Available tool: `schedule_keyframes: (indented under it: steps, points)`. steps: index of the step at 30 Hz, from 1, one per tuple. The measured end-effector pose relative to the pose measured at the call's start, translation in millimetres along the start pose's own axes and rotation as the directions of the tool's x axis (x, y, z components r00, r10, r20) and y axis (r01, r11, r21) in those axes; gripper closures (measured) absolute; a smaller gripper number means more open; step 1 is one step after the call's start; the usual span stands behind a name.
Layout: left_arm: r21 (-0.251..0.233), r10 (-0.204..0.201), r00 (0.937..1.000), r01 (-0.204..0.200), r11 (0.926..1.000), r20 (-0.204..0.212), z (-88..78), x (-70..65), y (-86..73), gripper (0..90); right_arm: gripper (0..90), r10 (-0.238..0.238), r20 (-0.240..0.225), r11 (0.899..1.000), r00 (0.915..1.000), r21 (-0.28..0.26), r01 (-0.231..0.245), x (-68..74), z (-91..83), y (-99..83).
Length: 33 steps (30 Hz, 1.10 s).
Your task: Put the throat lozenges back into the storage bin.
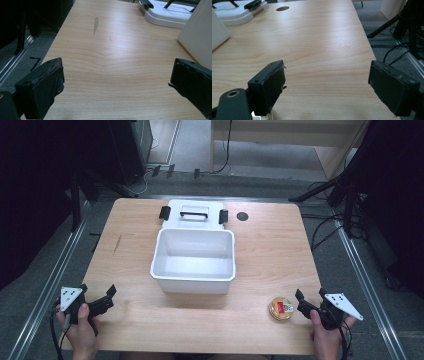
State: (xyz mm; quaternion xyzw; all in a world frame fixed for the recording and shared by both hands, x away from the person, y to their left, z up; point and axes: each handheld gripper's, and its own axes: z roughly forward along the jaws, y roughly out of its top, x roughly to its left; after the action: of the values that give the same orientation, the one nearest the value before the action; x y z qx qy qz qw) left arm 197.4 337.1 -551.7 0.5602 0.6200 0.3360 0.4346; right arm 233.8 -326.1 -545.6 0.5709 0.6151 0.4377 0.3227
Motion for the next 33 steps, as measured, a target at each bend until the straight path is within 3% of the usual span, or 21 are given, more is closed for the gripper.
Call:
schedule_keyframes:
  steps: [5, 8, 9, 12, 14, 15, 16, 17, 19, 22, 23, 24, 26, 27, 28, 29, 30, 31, 32, 33]
  points:
    - [-0.002, 0.004, 1.0000, -0.004, 1.0000, -0.008, 0.1, -0.5, 0.1, 0.0, 14.7, -0.068, 0.000, 0.997, 0.9977, 0.025, 0.068, 6.8, 0.3, -0.2]
    - [-0.004, 0.001, 1.0000, -0.001, 1.0000, 0.002, -0.4, 0.3, -0.1, 0.0, 15.1, -0.054, -0.002, 0.998, 0.9985, 0.029, 0.054, 4.6, -1.1, 1.4]
    - [0.001, -0.007, 1.0000, 0.007, 1.0000, 0.003, 0.0, 0.8, 0.2, 0.0, 15.1, -0.021, -0.027, 0.999, 0.9994, 0.040, 0.022, 1.8, -3.8, 3.9]
    - [0.000, -0.010, 0.9999, 0.010, 0.9999, 0.002, 0.3, 1.0, 0.2, 0.0, 15.1, -0.023, -0.032, 0.998, 0.9992, 0.053, 0.025, 1.1, -6.8, 7.4]
    - [0.001, -0.008, 1.0000, 0.008, 1.0000, 0.004, 0.0, 0.6, 0.1, 0.0, 15.1, -0.021, -0.042, 0.997, 0.9989, 0.077, 0.024, 0.6, -9.4, 12.2]
    - [0.002, -0.007, 1.0000, 0.007, 1.0000, 0.006, 0.0, 0.6, 0.1, 0.0, 15.1, -0.017, -0.054, 0.993, 0.9984, 0.119, 0.024, 1.5, -10.7, 17.2]
    - [0.002, -0.007, 1.0000, 0.007, 1.0000, 0.006, 0.0, 0.6, 0.1, 0.0, 15.1, -0.017, -0.054, 0.993, 0.9984, 0.119, 0.024, 1.5, -10.7, 17.2]
    - [0.001, -0.010, 0.9999, 0.010, 1.0000, 0.007, 0.1, 0.7, 0.1, 0.0, 15.1, -0.028, -0.060, 0.984, 0.9978, 0.176, 0.039, 5.1, -10.5, 21.7]
    - [0.002, -0.010, 0.9999, 0.010, 0.9999, 0.012, -0.1, 1.0, 0.1, 0.0, 15.1, -0.063, -0.066, 0.971, 0.9958, 0.227, 0.077, 9.6, -9.7, 25.1]
    - [0.000, -0.008, 0.9995, 0.008, 1.0000, 0.029, 0.0, 1.1, 0.0, 0.0, 15.1, -0.099, -0.067, 0.940, 0.9928, 0.321, 0.116, 17.8, -8.5, 32.1]
    - [0.000, -0.008, 0.9995, 0.008, 1.0000, 0.029, 0.0, 1.1, 0.0, 0.0, 15.1, -0.099, -0.067, 0.940, 0.9928, 0.321, 0.116, 17.8, -8.5, 32.1]
    - [-0.002, -0.007, 0.9993, 0.007, 1.0000, 0.037, -0.1, 1.3, -0.1, 0.0, 15.0, -0.106, -0.069, 0.918, 0.9919, 0.376, 0.124, 22.4, -7.0, 36.4]
    - [0.000, -0.012, 0.9991, 0.012, 0.9999, 0.041, 0.2, 1.6, 0.0, 0.0, 15.0, -0.121, -0.071, 0.895, 0.9900, 0.424, 0.140, 26.8, -5.5, 40.6]
    - [0.003, -0.016, 0.9988, 0.015, 0.9999, 0.046, 0.2, 2.0, 0.1, 0.0, 15.0, -0.128, -0.064, 0.873, 0.9897, 0.466, 0.143, 30.3, -4.4, 43.8]
    - [0.003, -0.016, 0.9988, 0.015, 0.9999, 0.046, 0.2, 2.0, 0.1, 0.0, 15.0, -0.145, -0.062, 0.859, 0.9875, 0.488, 0.157, 33.5, -4.0, 46.7]
    - [0.005, -0.019, 0.9986, 0.019, 0.9998, 0.050, 0.4, 2.5, 0.2, 0.0, 15.0, -0.157, -0.069, 0.846, 0.9852, 0.505, 0.170, 36.9, -4.1, 49.9]
    - [0.005, -0.019, 0.9986, 0.019, 0.9998, 0.050, 0.4, 2.5, 0.2, 0.0, 15.0, -0.157, -0.069, 0.846, 0.9852, 0.505, 0.170, 36.9, -4.1, 49.9]
    - [0.005, -0.024, 0.9984, 0.024, 0.9997, 0.052, 1.0, 2.4, 0.3, 0.0, 15.0, -0.166, -0.088, 0.819, 0.9822, 0.542, 0.187, 42.9, -4.0, 56.3]
    - [0.006, -0.023, 0.9982, 0.023, 0.9997, 0.056, 1.3, 2.3, 0.3, 0.0, 15.0, -0.168, -0.098, 0.809, 0.9809, 0.556, 0.194, 45.2, -3.6, 58.2]
    - [0.010, -0.021, 0.9980, 0.020, 0.9997, 0.060, 1.4, 2.2, 0.4, 0.0, 15.0, -0.177, -0.119, 0.786, 0.9769, 0.581, 0.213, 48.9, -2.4, 60.8]
